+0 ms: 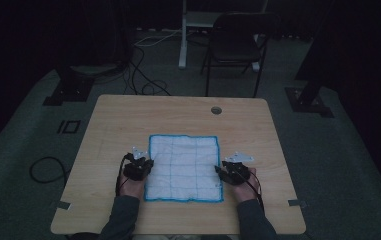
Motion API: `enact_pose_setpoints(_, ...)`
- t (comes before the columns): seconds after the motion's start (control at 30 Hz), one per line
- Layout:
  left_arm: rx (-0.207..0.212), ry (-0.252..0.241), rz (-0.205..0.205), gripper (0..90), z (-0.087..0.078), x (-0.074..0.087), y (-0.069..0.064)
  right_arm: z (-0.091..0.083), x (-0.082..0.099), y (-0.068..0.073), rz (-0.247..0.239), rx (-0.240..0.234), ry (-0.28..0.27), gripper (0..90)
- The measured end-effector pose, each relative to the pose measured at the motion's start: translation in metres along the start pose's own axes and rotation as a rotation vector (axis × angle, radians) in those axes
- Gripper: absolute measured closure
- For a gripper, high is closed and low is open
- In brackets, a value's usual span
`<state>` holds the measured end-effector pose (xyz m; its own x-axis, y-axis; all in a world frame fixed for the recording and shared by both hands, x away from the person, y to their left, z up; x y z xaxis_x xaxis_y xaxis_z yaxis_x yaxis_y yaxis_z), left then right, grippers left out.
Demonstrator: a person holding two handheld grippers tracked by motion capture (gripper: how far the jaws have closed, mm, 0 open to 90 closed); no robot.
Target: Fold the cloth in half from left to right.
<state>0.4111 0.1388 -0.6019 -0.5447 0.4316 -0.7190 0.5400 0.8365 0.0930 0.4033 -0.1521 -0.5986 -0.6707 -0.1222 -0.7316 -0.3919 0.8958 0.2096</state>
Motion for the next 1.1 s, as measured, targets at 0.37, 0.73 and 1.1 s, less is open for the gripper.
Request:
enact_pose_setpoints(0.37, 0.002, -0.009, 0.002, 86.5, -0.006, 0.0, 0.007, -0.001, 0.001, -0.007, 0.035, -0.007, -0.001, 58.6)
enact_pose_setpoints(0.73, 0.02, -0.042, -0.003, 86.8, -0.012, -0.01, 0.007, -0.003, 0.001, -0.018, 0.058, 0.022, -0.013, 57.3)
enact_pose_setpoints(1.1, 0.061, -0.119, 0.001, 86.9, -0.024, -0.035, -0.003, -0.004, 0.002, -0.021, 0.063, 0.028, -0.013, 57.0)
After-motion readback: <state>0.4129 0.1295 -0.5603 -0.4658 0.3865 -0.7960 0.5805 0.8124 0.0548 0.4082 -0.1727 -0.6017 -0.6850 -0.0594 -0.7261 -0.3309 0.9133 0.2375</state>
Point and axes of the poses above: each handheld gripper's, and its own axes: z roughly forward along the jaws, x roughly out of its underside, y roughly to its left, the point moved 9 cm from there along z, roughly forward along the jaws, and after that the axes turned 14 degrees about z, right-handed, at the moved point
